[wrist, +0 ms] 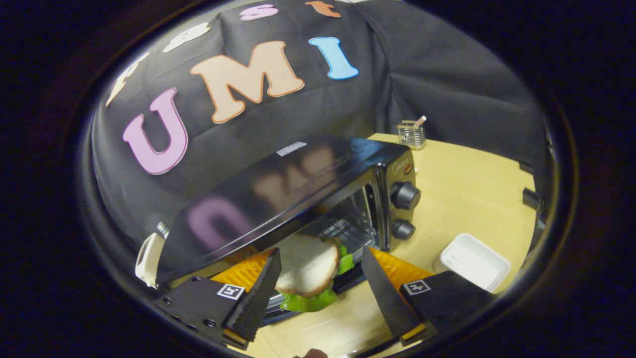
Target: Open the toaster oven, put the food inside, and close the toaster oven door.
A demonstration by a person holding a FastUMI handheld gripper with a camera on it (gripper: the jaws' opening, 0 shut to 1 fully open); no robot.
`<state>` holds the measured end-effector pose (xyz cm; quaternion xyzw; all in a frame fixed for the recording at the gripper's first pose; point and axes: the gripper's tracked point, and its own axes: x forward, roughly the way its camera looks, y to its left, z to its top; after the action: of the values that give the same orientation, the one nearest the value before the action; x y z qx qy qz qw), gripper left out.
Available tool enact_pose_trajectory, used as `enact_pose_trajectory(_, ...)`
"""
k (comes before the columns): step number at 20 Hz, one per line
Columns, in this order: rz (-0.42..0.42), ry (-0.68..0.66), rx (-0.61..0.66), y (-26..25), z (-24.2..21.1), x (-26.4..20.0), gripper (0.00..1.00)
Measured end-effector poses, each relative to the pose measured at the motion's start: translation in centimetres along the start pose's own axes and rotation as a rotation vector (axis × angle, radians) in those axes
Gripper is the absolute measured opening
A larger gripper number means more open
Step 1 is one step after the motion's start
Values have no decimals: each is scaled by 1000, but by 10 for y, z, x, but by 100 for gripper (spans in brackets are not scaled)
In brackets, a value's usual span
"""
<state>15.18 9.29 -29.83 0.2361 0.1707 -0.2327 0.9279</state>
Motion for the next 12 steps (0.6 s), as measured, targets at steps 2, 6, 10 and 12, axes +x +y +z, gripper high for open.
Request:
enact_pose_trajectory(2, -16, 9, -67, 0, 2, -7, 99)
enact_pose_trajectory(6, -60, 11, -225, 1, 10, -30, 100)
enact_pose_trajectory(10, -92, 1, -421, -1, 29, -64, 100)
enact_pose_trajectory(12, -92, -49, -496, 3, 51, -79, 100)
